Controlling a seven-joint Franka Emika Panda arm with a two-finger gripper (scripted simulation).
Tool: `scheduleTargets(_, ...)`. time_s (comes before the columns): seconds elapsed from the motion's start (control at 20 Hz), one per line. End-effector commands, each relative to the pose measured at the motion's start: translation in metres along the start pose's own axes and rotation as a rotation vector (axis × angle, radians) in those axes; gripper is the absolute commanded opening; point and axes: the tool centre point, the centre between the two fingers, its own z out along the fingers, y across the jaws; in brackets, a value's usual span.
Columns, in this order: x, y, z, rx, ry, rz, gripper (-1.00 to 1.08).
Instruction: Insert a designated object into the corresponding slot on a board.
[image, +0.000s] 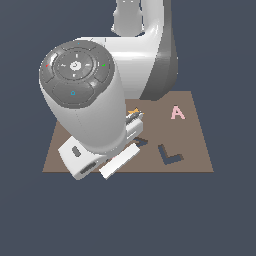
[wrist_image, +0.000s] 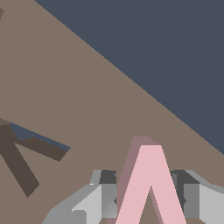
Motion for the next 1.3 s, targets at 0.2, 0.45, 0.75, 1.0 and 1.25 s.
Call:
scheduleTargets(0.2,0.017,-0.029,-0.002,0.000,0.000,-0.315,-1.00)
scheduleTargets(0.45,0.023,-0.050,-0.003,0.000,0.000,-0.514,-1.00)
scheduleTargets(0.75,0.024,-0.069,-0.004,0.000,0.000,-0.694,-1.00)
scheduleTargets(1.0,0.022,-0.080,-0.005,0.000,-0.001,-0.795,-1.00)
scheduleTargets(1.25,0.021,-0.086,-0.005,0.001,-0.001,-0.851,-1.00)
